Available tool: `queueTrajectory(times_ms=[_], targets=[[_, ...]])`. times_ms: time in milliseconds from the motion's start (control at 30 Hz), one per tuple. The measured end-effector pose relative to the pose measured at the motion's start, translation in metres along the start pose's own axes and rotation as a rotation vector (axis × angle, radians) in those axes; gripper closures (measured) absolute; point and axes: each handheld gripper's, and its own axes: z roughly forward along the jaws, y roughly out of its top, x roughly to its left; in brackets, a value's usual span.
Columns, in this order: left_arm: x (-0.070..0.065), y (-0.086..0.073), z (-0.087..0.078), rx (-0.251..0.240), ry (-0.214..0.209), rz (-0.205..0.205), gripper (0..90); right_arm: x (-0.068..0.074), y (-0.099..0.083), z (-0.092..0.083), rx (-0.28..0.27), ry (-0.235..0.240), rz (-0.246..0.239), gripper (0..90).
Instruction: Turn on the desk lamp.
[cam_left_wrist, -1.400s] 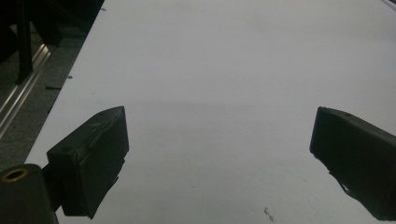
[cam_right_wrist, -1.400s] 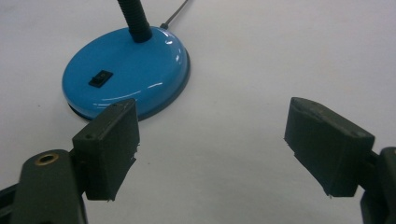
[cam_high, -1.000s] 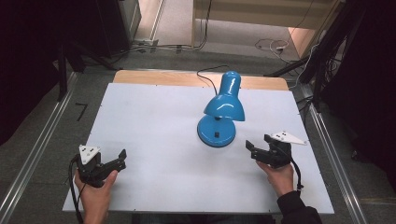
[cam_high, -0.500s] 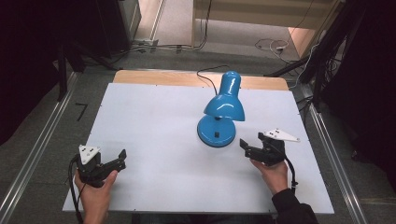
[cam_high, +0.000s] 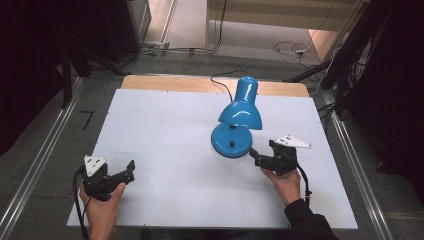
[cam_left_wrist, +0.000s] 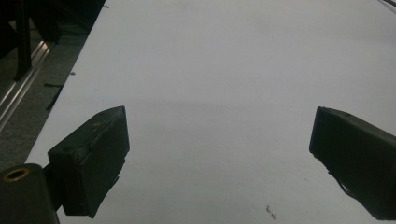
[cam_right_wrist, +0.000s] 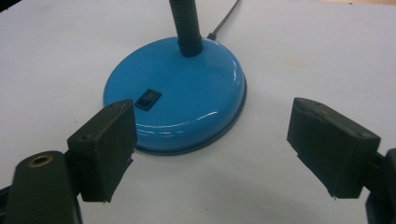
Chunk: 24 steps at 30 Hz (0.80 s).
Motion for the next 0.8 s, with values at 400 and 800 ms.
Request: queueTrajectory(times_ms=[400, 800], targets=[[0.002, -0.001, 0.000, 0.003, 0.001, -0.006, 5.8, 0.007, 0.002, 0.013, 0.022, -0.014, -0.032, 14.6], [0.001, -0.001, -0.001, 0.001, -0.004, -0.005, 6.1, 0.008, 0.003, 0.023, 0.034, -0.044, -0.044, 15.3]])
